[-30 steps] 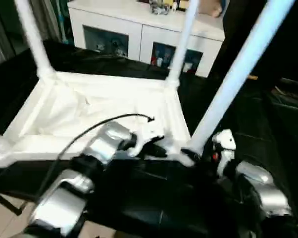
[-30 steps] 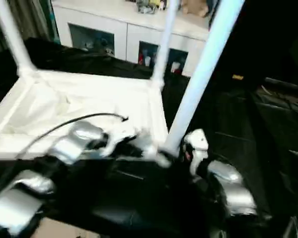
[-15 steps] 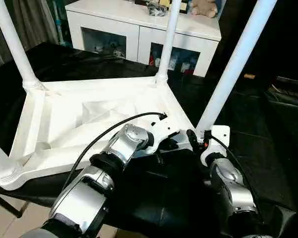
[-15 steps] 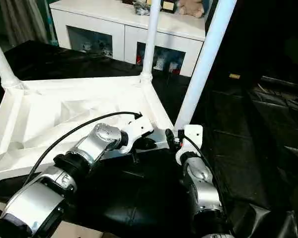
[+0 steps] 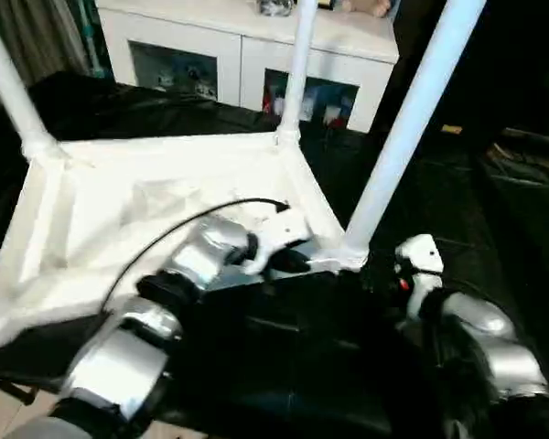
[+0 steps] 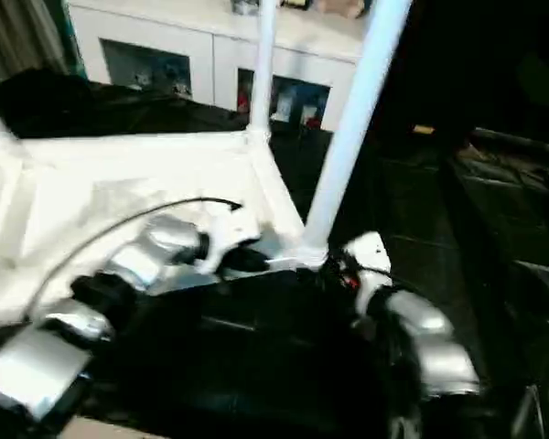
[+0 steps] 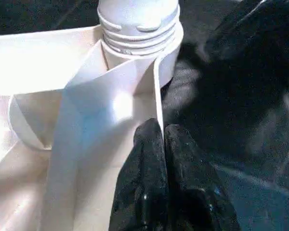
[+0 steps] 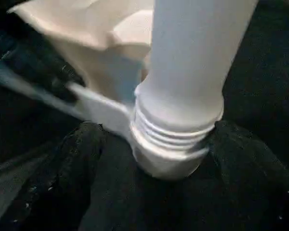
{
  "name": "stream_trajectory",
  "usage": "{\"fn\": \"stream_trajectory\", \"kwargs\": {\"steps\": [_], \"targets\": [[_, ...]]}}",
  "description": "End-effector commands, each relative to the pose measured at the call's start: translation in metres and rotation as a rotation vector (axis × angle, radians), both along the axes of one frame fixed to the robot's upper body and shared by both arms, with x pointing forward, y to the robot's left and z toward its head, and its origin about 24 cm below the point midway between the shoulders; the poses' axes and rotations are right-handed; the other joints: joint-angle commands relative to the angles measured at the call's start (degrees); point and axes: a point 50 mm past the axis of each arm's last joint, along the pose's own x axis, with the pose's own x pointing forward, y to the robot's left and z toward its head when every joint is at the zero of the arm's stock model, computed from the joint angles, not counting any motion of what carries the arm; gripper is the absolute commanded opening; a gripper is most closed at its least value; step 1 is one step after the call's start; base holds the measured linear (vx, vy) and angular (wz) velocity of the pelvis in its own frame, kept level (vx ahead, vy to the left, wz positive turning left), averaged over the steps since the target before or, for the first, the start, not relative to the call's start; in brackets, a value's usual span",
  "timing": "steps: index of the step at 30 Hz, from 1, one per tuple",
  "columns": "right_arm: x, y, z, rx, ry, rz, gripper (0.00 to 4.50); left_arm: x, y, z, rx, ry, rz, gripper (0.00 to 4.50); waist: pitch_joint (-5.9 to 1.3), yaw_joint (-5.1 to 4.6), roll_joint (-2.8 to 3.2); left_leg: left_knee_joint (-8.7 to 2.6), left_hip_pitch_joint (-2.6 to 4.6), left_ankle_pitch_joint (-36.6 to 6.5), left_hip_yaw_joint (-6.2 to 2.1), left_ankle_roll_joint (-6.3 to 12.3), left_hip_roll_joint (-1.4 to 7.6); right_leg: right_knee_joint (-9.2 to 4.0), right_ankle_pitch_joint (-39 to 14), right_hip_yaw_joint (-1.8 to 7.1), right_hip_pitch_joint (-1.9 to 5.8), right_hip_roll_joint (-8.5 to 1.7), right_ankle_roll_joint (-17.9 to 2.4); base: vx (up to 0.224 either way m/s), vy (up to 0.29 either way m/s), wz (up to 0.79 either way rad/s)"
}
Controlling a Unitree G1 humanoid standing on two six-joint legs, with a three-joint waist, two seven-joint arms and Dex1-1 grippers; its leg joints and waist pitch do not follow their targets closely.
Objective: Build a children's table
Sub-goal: Rotate leg to tighten
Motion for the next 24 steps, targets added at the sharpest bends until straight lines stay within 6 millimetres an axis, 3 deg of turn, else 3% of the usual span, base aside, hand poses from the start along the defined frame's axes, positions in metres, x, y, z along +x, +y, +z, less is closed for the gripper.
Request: {"fn": "stream_trajectory", "kwargs": {"steps": [1, 2, 4, 11, 17, 21, 24], "targets": [[-0.003, -0.001, 0.004, -0.002, -0.003, 0.055, 3.76, -0.014, 0.009, -0.023, 0.083, 0.114, -0.056, 0.00, -2.99, 0.66, -0.24, -3.14, -0.07, -8.2, 0.52, 6.75, 0.86, -2.26, 0.8, 1.65, 3.18, -1.70, -15.3, 0.000, 0.000, 0.00], [-0.004, -0.001, 0.004, -0.005, 0.012, 0.089, 3.76, -0.017, 0.011, -0.022, 0.081, 0.124, -0.090, 0.00, -3.04, 1.08, -0.17, -3.05, 0.34, -8.4, 0.57, 6.86, 1.06, -2.17, 0.2, 1.67, 3.18, -1.84, -16.1, 0.000, 0.000, 0.00], [-0.006, -0.001, 0.005, -0.009, 0.022, 0.125, 3.76, -0.019, 0.013, -0.021, 0.080, 0.142, -0.116, 0.00, -2.91, 1.11, -0.28, -3.13, 0.27, -8.8, 0.59, 6.87, 1.14, -2.18, -0.4, 1.66, 3.20, -1.77, -16.3, 0.000, 0.000, 0.00], [-0.004, 0.006, 0.005, -0.007, 0.026, 0.210, 3.76, -0.029, 0.016, -0.019, 0.061, 0.191, -0.194, 0.00, -2.78, 1.61, -0.12, -3.52, 0.81, -12.1, 0.54, 4.21, 1.44, -2.42, -5.6, 1.68, 2.77, -1.76, -15.4, 0.000, 0.000, 0.00], [-0.004, 0.009, 0.005, 0.031, 0.030, 0.235, 3.76, -0.031, 0.015, -0.018, 0.058, 0.196, -0.200, 0.00, -3.02, 2.43, -0.16, -3.29, 0.72, -9.5, 0.58, 4.23, 1.23, -1.95, -2.2, 1.74, 3.09, -1.76, -15.1, 0.000, 0.000, 0.00], [-0.005, 0.009, 0.004, 0.032, 0.034, 0.252, 3.51, -0.031, 0.015, -0.018, 0.065, 0.194, -0.202, 0.00, -3.13, 2.48, -0.10, -3.06, 0.70, -7.7, 0.62, 5.07, 1.12, -1.68, 0.3, 1.66, 3.20, -1.64, -15.9, 0.000, 0.000, 0.00], [-0.005, 0.008, 0.004, 0.035, 0.036, 0.254, 3.26, -0.032, 0.015, -0.018, 0.066, 0.196, -0.202, 0.00, -3.11, 2.51, -0.13, -3.08, 0.71, -8.5, 0.63, 4.95, 1.09, -1.78, -0.8, 1.66, 3.23, -1.67, -15.9, 0.000, 0.000, 0.00]]}}
